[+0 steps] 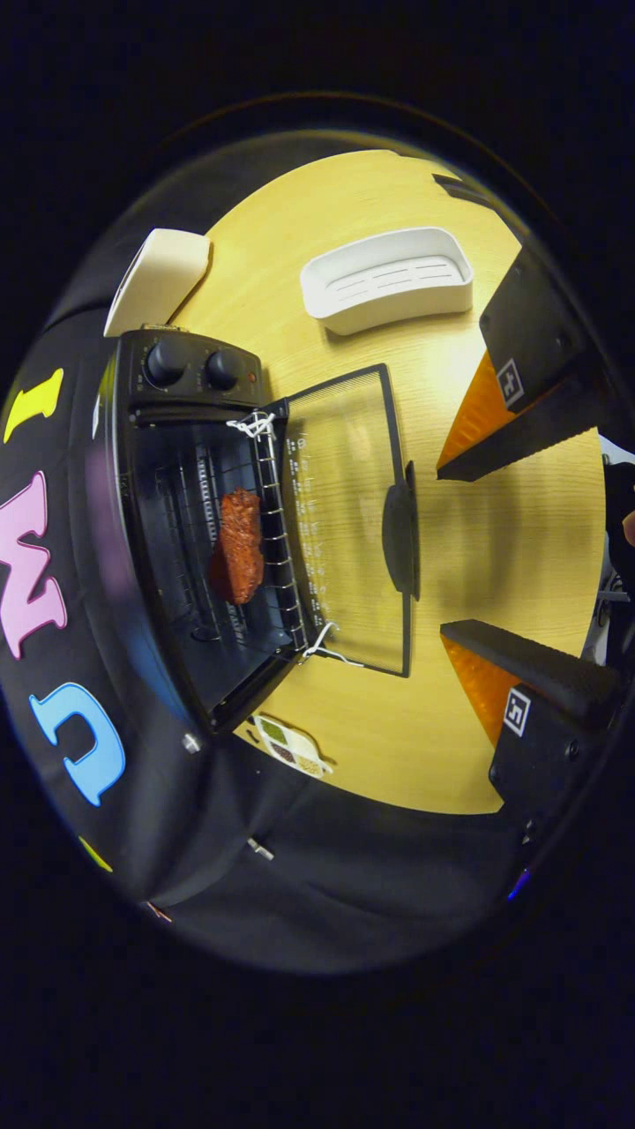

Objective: Open the toaster oven, put the food inside, and close the toaster oven door.

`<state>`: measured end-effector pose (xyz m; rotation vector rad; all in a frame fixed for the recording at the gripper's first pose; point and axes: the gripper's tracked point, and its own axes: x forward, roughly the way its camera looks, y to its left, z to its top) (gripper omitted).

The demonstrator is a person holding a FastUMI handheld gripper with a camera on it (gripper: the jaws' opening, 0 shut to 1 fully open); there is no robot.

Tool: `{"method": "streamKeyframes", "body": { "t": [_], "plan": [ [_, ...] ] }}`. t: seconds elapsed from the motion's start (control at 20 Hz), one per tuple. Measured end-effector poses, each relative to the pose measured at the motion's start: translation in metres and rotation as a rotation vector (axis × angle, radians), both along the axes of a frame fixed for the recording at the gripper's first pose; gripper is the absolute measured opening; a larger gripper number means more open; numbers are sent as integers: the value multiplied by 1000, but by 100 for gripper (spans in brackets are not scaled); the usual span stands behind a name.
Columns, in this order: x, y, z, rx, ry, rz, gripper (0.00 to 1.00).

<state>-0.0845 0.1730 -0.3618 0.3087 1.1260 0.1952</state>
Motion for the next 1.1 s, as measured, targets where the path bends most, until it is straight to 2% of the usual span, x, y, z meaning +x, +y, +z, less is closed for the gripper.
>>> {"method": "streamKeyframes", "body": {
  "t": [0.4, 0.5, 0.55, 0.65, 1.1],
  "plan": [
    [10, -6, -63, -200, 87, 26, 99],
    [24, -10, -59, -218, 41, -5, 99],
    [19, -11, -56, -226, 53, 6, 99],
    [34, -15, -45, -247, -32, 1, 99],
    [59, -15, 13, -197, -162, -5, 99]
  ]
}}
